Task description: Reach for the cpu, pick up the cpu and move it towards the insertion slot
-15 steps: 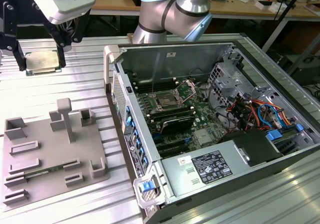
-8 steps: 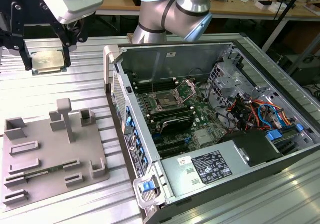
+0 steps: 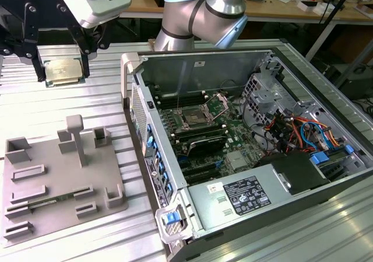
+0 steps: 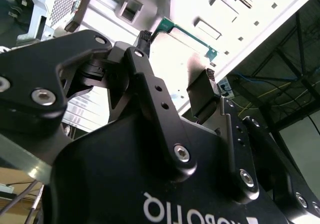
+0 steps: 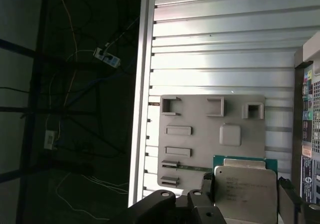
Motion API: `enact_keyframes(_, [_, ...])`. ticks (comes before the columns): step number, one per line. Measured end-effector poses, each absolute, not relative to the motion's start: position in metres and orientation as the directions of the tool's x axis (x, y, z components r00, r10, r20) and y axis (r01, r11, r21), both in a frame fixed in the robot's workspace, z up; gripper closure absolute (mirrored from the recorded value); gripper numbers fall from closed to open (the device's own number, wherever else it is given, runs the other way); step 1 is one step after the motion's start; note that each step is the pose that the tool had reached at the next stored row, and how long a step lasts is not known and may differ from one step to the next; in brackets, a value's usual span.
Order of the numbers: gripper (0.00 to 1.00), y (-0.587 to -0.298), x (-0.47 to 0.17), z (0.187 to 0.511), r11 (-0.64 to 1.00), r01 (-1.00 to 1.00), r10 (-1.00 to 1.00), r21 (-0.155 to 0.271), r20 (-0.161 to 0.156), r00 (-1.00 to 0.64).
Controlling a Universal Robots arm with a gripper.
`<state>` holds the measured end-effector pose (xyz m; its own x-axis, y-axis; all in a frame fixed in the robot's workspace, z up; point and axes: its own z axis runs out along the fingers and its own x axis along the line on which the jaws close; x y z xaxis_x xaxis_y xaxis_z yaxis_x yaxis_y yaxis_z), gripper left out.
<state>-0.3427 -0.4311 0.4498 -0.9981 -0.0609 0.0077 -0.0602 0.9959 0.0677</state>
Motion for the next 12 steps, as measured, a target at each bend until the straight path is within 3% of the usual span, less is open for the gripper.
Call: enact_keyframes(12, [0.45,-0.431,-0.331,0.45,0.996,-0.06,-0.061,0.068,0.008,-0.998])
